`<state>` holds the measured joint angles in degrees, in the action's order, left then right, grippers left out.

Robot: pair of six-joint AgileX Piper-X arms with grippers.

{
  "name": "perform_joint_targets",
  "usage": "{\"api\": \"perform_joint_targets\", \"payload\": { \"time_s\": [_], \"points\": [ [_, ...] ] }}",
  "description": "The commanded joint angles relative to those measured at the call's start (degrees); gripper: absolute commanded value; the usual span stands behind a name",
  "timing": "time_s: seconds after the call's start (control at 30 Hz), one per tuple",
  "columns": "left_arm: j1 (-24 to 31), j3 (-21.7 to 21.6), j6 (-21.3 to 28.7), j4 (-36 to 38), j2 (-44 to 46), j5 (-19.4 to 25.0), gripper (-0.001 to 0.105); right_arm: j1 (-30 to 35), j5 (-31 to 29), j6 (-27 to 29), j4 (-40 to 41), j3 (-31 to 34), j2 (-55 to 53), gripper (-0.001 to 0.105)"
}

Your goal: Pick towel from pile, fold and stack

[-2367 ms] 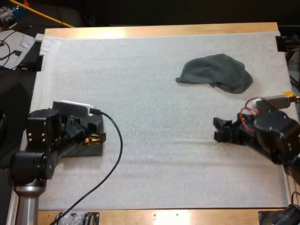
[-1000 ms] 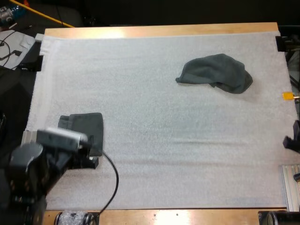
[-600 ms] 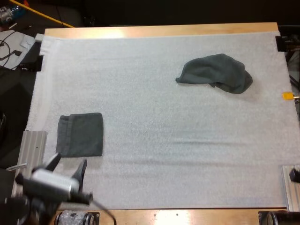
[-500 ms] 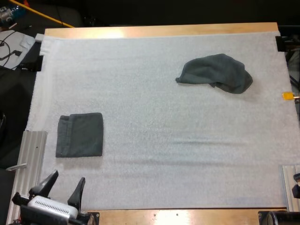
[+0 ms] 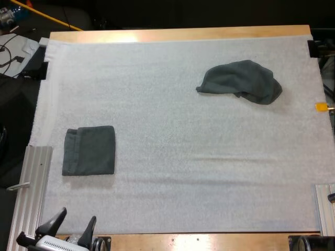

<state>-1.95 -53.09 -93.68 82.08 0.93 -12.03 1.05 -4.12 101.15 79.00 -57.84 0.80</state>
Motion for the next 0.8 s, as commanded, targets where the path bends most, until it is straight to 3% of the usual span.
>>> {"api": "perform_joint_targets", "payload": {
  "time_s": [0.0, 0.17, 0.37, 0.57, 0.77],
  "points": [
    [-0.2, 0.0, 0.8, 4.2, 7.6, 0.7, 0.059, 0.2, 0.4, -0.2, 2.0, -0.4, -1.8, 0.064],
    [-0.1, -0.1, 1.4, 7.2, 8.3, 0.5, 0.059, 0.3, 0.5, -0.5, 3.5, -0.3, -2.3, 0.064],
    [-0.1, 0.2, 1.3, 5.7, 9.1, 0.2, 0.059, 0.2, 0.1, -0.3, 2.1, 0.0, -4.1, 0.065],
    [0.0, 3.3, 1.4, -5.9, 9.2, 0.1, 0.060, 0.1, 0.3, -0.4, -9.7, 5.0, -4.5, 0.065],
    [0.0, 9.2, 1.3, -16.5, 8.7, 0.1, 0.059, 0.1, 0.4, -0.3, -18.3, 11.8, -4.1, 0.065]
  ]
}}
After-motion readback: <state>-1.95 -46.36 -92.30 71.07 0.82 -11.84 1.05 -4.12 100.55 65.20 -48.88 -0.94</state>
